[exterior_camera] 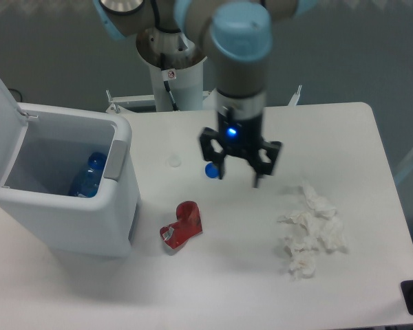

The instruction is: Close the trash can

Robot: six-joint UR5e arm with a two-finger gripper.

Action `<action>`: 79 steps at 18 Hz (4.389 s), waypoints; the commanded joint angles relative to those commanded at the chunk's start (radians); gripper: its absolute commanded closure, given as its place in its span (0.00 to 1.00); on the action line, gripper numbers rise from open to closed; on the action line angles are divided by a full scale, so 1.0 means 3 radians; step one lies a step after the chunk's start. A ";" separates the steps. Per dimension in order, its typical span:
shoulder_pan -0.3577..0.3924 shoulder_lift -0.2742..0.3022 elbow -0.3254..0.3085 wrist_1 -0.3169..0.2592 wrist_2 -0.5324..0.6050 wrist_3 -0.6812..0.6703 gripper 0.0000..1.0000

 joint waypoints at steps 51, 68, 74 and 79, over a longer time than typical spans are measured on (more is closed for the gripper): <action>-0.1483 0.0594 0.0261 0.0128 -0.0241 -0.0477 1.00; -0.1564 0.0691 0.0394 0.0118 -0.0522 -0.0411 1.00; -0.1713 0.0538 0.0353 0.0107 -0.0492 -0.0400 1.00; -0.1795 0.0435 0.0348 0.0097 -0.0324 -0.0406 1.00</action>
